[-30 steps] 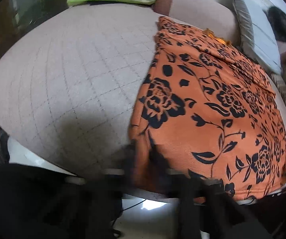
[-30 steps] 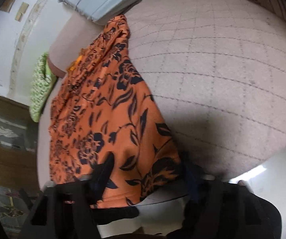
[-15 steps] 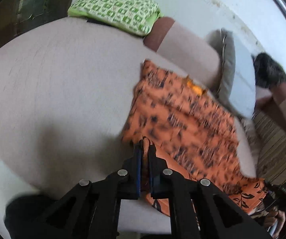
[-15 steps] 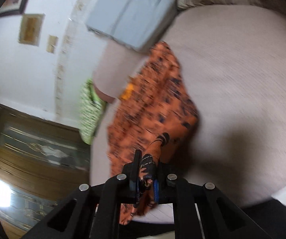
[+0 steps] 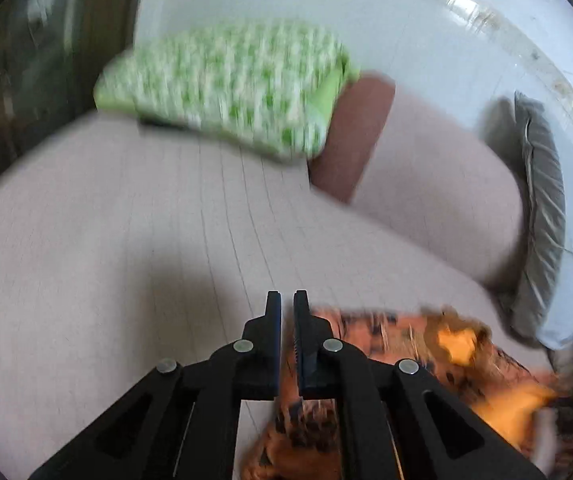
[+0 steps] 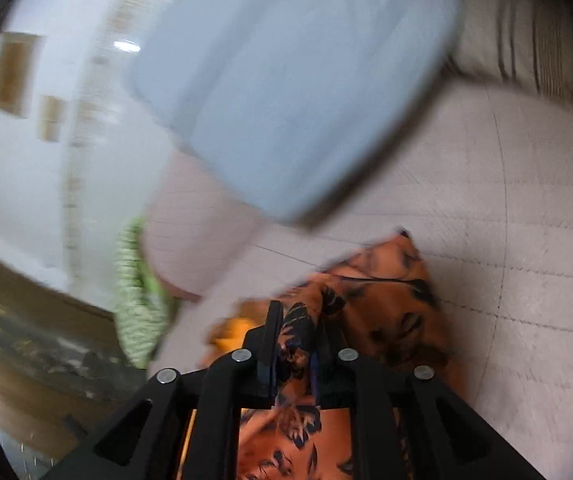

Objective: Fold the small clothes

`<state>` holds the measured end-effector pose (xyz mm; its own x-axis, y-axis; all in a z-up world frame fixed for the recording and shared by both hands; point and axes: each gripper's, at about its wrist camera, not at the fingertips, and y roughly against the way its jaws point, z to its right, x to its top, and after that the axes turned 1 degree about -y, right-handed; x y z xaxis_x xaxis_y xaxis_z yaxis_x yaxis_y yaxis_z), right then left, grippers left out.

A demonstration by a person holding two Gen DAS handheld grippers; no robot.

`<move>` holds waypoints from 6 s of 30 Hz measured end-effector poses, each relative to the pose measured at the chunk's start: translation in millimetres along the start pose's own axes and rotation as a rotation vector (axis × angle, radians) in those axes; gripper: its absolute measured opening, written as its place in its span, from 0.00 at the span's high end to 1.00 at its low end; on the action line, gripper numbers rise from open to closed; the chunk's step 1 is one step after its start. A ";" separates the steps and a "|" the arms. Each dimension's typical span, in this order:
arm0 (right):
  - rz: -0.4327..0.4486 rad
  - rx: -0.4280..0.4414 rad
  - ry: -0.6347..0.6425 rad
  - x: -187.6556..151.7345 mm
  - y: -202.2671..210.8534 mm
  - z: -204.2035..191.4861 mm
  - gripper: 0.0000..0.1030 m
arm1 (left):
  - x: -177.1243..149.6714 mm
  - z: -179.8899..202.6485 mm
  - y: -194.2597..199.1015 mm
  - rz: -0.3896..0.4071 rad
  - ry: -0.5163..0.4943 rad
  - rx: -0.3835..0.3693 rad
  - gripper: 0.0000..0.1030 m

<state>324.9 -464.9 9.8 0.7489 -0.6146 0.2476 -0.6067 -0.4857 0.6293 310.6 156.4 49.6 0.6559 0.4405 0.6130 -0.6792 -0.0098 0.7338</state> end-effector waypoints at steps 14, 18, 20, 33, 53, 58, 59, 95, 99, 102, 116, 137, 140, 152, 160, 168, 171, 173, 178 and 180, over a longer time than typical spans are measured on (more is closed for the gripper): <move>0.053 -0.064 0.169 -45.7 43.2 1.2 0.19 | -83.0 11.0 -7.4 -0.168 -0.265 -0.109 0.36; 0.058 -0.082 0.211 -48.1 52.9 3.1 0.19 | -77.3 15.5 -46.3 -0.288 -0.237 -0.087 0.59; 0.056 -0.099 0.237 -45.6 50.8 2.6 0.19 | -76.6 17.3 -49.7 -0.289 -0.235 -0.082 0.64; 0.042 -0.290 0.578 -13.5 12.3 -42.4 0.19 | -10.3 63.7 -9.4 0.138 -0.453 0.008 0.95; 0.025 -0.393 0.591 8.5 -34.2 -36.8 0.90 | -15.5 50.7 -98.3 0.023 -0.430 0.234 0.92; 0.075 -0.313 0.375 16.4 8.7 -7.8 0.33 | -15.6 28.7 -69.3 0.024 -0.370 0.207 0.68; 0.071 -0.283 0.357 10.6 20.3 -1.9 0.28 | -17.7 23.9 -56.3 0.034 -0.356 0.189 0.61; -0.329 -0.189 0.326 -184.5 136.7 42.5 0.61 | -180.7 -52.2 82.7 -0.359 -0.270 0.068 0.75; -0.200 -0.190 0.287 -187.7 160.6 60.8 0.41 | -178.9 -69.0 96.5 -0.275 -0.130 0.056 0.60; -0.102 -0.149 0.336 -174.0 173.5 37.0 0.40 | -166.7 -49.5 128.1 -0.102 -0.169 0.065 0.49; -0.045 -0.385 0.675 -134.1 68.6 -48.0 0.91 | -238.5 43.3 92.2 -0.101 -0.424 -0.043 0.42; -0.059 -0.393 0.588 -165.7 90.0 -18.7 0.25 | -229.5 12.2 113.1 -0.039 -0.281 -0.009 0.39; -0.112 -0.468 0.622 -178.1 77.5 -9.4 0.77 | -232.4 -5.4 110.0 -0.068 -0.236 0.007 0.37; 0.009 -0.424 0.583 -208.4 123.3 -38.1 0.79 | -246.5 -5.2 94.2 -0.140 -0.342 0.083 0.33; -0.123 -0.361 0.442 -251.7 123.0 3.9 0.64 | -252.2 4.1 95.0 -0.111 -0.373 0.113 0.31; -0.090 -0.381 0.562 -276.1 135.5 -16.1 0.29 | -252.0 1.2 99.2 -0.123 -0.358 0.105 0.31; -0.077 -0.380 0.457 -267.5 138.5 -0.2 0.34 | -251.5 0.8 99.4 -0.126 -0.354 0.101 0.31; -0.031 -0.358 0.473 -267.2 152.3 -15.3 0.33 | -252.0 0.2 100.0 -0.125 -0.355 0.098 0.31; -0.061 -0.332 0.474 -257.8 145.5 -0.2 0.32 | -251.8 2.7 97.3 -0.135 -0.345 0.107 0.28; -0.083 -0.324 0.373 -248.4 139.3 23.5 0.38 | -251.5 3.4 98.0 -0.136 -0.344 0.109 0.28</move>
<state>48.0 -394.5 18.6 0.8712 -0.2898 0.3964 -0.4715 -0.2687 0.8399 80.2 41.6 -31.6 0.8222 0.1179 0.5569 -0.5518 -0.0752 0.8306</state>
